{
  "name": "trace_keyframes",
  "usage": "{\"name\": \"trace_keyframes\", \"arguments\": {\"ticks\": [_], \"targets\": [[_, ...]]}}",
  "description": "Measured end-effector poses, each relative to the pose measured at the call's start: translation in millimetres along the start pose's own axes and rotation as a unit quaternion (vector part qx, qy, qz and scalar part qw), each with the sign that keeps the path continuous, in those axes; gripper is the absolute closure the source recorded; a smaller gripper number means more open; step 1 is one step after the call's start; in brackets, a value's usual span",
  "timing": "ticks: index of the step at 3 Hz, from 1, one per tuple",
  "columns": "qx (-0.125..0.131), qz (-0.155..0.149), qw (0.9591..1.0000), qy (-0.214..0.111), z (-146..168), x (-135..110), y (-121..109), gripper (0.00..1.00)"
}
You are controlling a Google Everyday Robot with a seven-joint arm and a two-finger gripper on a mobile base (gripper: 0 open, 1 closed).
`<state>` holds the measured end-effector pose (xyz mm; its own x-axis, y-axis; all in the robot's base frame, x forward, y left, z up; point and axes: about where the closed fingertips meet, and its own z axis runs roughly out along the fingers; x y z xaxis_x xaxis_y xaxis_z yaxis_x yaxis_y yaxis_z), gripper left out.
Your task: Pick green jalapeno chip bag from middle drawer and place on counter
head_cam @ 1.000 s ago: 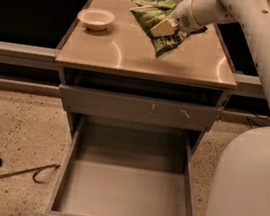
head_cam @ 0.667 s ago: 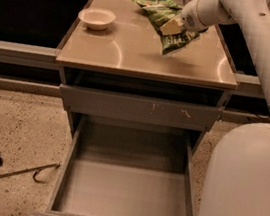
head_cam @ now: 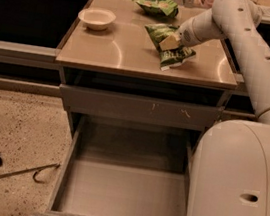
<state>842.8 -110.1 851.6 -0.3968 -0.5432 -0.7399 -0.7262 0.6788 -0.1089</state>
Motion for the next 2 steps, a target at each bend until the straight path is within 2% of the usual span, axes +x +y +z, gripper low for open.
{"name": "trace_keyframes", "arguments": {"ticks": [1, 2], "targets": [[-0.002, 0.002, 1.0000, 0.002, 3.2, 2.7, 0.5, 0.81], [-0.002, 0.002, 1.0000, 0.002, 3.3, 2.7, 0.6, 0.58]]}}
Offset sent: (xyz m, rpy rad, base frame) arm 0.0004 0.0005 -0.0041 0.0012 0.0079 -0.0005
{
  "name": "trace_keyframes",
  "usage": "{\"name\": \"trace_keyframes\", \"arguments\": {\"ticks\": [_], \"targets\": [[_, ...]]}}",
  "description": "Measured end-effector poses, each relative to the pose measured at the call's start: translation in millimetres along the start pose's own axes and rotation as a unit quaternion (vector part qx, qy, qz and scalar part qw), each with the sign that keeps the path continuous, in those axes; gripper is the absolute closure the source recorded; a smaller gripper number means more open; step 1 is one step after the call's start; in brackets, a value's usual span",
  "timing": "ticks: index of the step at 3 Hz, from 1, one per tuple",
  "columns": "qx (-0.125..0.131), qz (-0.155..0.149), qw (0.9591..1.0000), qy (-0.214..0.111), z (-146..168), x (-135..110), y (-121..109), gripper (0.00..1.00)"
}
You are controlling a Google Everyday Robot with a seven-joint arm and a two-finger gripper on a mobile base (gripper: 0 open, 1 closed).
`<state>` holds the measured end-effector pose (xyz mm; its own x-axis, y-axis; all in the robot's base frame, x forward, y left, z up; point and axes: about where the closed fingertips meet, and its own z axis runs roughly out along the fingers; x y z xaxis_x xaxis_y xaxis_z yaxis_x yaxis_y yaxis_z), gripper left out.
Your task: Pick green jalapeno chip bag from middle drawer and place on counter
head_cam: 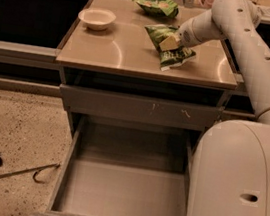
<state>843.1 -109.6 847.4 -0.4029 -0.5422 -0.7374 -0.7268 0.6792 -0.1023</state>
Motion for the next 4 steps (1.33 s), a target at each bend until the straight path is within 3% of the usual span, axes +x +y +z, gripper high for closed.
{"name": "trace_keyframes", "arguments": {"ticks": [2, 3, 4], "targets": [[0.000, 0.000, 1.0000, 0.000, 0.1, 0.0, 0.0, 0.11], [0.000, 0.000, 1.0000, 0.000, 0.2, 0.0, 0.1, 0.00], [0.000, 0.000, 1.0000, 0.000, 0.2, 0.0, 0.1, 0.00]]}}
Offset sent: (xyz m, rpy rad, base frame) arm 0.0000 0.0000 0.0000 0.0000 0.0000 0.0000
